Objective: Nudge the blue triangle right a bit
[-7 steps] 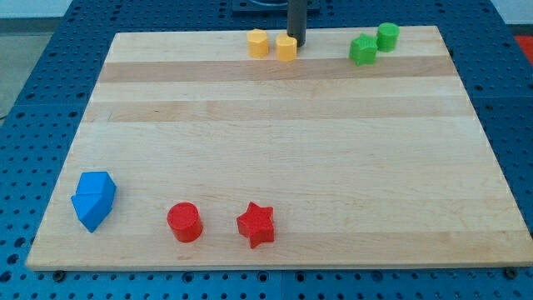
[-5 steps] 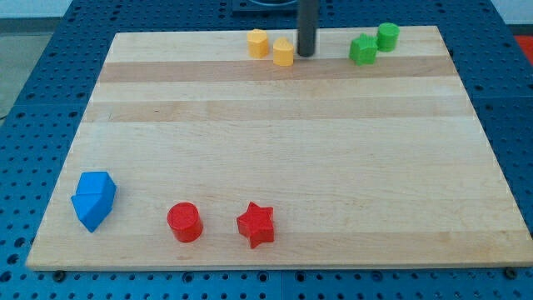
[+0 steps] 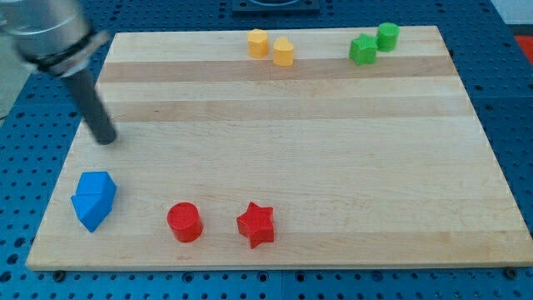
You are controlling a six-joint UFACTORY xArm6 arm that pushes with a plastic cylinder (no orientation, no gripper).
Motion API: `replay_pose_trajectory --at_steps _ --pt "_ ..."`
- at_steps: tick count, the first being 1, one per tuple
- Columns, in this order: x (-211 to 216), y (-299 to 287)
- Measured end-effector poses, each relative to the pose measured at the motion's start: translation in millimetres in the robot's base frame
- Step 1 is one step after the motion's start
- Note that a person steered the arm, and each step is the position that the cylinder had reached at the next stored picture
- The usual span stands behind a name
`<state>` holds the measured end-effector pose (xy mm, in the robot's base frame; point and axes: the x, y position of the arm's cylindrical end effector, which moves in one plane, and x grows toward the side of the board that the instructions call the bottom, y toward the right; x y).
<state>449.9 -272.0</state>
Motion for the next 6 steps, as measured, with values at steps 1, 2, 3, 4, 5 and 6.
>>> replay_pose_trajectory --at_steps 1,2,3,4,5,6 --pt "41.9 -29.8" --pt "65.7 -31.3" --pt "70.6 -32.5" --pt "74.9 -32.2" --pt "74.9 -32.2" --pt "74.4 -33.0"
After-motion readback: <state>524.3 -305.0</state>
